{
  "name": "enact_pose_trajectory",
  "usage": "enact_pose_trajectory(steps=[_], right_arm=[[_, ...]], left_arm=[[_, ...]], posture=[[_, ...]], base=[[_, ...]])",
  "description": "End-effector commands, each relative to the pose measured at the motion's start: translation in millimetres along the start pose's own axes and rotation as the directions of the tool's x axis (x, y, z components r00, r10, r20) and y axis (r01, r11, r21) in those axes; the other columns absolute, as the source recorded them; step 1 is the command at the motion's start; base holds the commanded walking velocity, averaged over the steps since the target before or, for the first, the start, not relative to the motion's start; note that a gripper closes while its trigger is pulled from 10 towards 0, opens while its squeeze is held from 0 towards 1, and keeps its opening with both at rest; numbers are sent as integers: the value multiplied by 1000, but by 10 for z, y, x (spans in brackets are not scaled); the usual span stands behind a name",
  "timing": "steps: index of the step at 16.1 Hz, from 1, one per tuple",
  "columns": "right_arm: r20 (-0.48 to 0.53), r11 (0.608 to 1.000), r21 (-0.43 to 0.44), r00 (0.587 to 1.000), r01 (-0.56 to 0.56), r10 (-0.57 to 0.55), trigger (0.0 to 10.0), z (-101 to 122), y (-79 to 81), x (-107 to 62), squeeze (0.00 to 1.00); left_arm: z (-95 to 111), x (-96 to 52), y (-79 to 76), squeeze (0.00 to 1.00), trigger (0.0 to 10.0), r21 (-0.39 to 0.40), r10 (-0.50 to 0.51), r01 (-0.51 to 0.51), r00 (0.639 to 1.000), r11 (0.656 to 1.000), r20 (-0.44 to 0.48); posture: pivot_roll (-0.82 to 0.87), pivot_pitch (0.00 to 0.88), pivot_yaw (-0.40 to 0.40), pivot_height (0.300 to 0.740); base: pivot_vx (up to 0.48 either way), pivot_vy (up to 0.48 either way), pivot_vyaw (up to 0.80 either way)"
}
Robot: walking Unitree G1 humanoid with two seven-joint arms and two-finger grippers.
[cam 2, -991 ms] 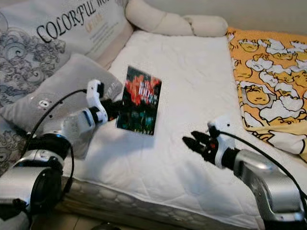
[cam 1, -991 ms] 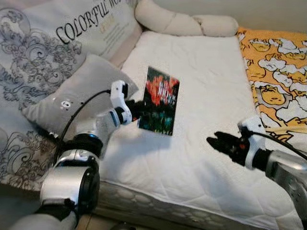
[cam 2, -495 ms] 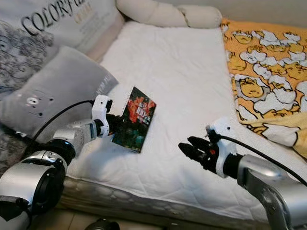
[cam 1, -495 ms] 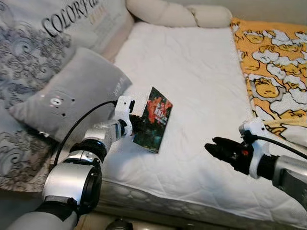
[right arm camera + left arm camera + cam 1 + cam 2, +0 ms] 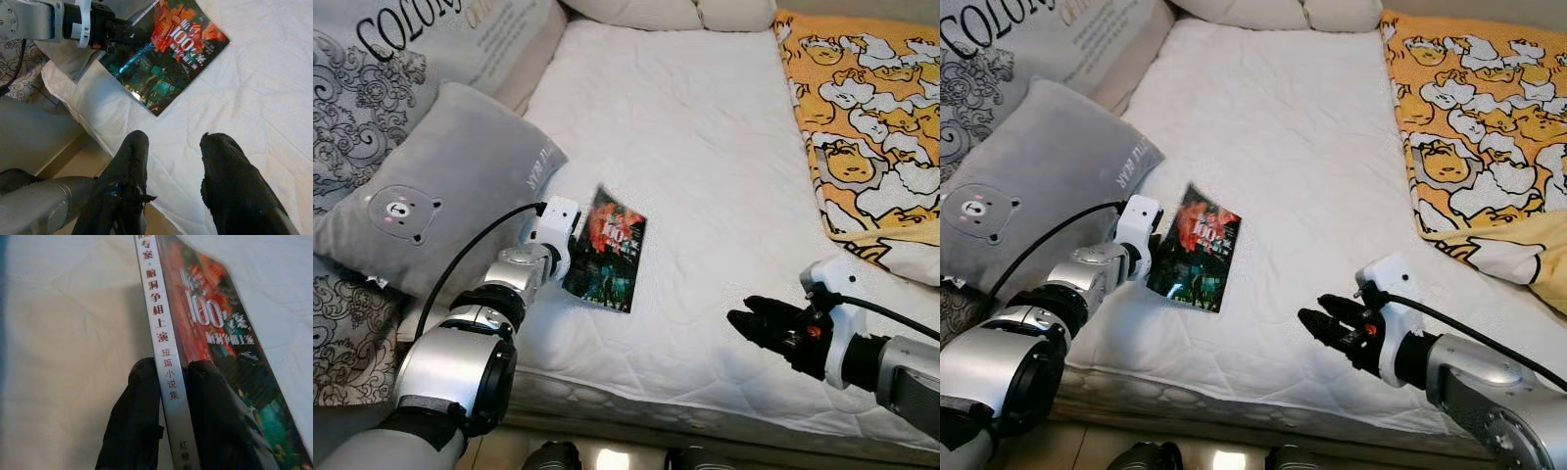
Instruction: Clean up the room
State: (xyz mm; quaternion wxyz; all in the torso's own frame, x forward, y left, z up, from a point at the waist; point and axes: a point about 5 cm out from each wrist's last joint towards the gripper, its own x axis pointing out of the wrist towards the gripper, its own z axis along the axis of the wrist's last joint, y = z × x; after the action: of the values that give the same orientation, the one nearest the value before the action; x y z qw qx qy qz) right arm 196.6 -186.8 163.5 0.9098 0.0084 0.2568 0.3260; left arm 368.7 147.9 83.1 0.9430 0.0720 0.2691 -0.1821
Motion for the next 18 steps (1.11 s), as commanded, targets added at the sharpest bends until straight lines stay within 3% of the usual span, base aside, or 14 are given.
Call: enact_pose_trajectory(steps=[1, 5, 6, 7, 9, 11, 13, 15, 18], right_arm=[[-9, 1000, -11, 1000, -2, 2, 10000, 9, 27, 1, 0], [2, 1000, -10, 1000, 15, -15, 10000, 53, -13, 55, 0], [6, 1000, -9, 1000, 21, -21, 10000, 59, -31, 78, 0], [14, 1000, -4, 1000, 26, -26, 10000, 64, -46, 101, 0], [27, 999, 11, 999, 38, -38, 10000, 48, -62, 168, 0], [46, 998, 31, 997, 55, -56, 10000, 29, -75, 208, 0], [72, 989, 90, 990, 115, -121, 10000, -53, -143, 317, 0], [127, 973, 171, 976, 152, -175, 10000, -86, -194, 398, 0], [148, 962, 142, 956, 234, -255, 10000, -129, -248, 474, 0]], left_arm=[[-27, -10, 44, 1000, 10000, 37, 41, -40, 999, 999, -24], [-35, -70, 233, 1000, 10000, 128, 177, -173, 984, 977, -16], [-22, -87, 276, 643, 10000, 200, 205, -200, 979, 959, -2], [18, -100, 307, 0, 10000, 260, 224, -224, 974, 939, 30], [125, -104, 303, 0, 10000, 301, 210, -227, 974, 926, 89], [192, -103, 287, 0, 10000, 267, 193, -219, 974, 939, 121], [282, -63, 177, 0, 10000, 4, 129, -131, 979, 991, 160], [294, 9, -133, 0, 10000, -18, -65, 71, 973, 997, 220], [239, -46, -155, 0, 10000, -91, -26, 59, 946, 994, 323]], posture=[[-356, 142, -6, 740], [-341, 115, -11, 740], [-332, 100, -10, 740], [-321, 84, -6, 740], [-296, 42, 8, 740], [-270, 10, 14, 740], [-174, 0, 15, 740], [-111, 0, 14, 740], [-78, 0, 28, 740]], base=[[0, 0, 0], [0, 0, 0], [0, 0, 0], [0, 0, 0], [0, 0, 0], [0, 0, 0], [0, 0, 0], [0, 0, 0], [0, 0, 0]])
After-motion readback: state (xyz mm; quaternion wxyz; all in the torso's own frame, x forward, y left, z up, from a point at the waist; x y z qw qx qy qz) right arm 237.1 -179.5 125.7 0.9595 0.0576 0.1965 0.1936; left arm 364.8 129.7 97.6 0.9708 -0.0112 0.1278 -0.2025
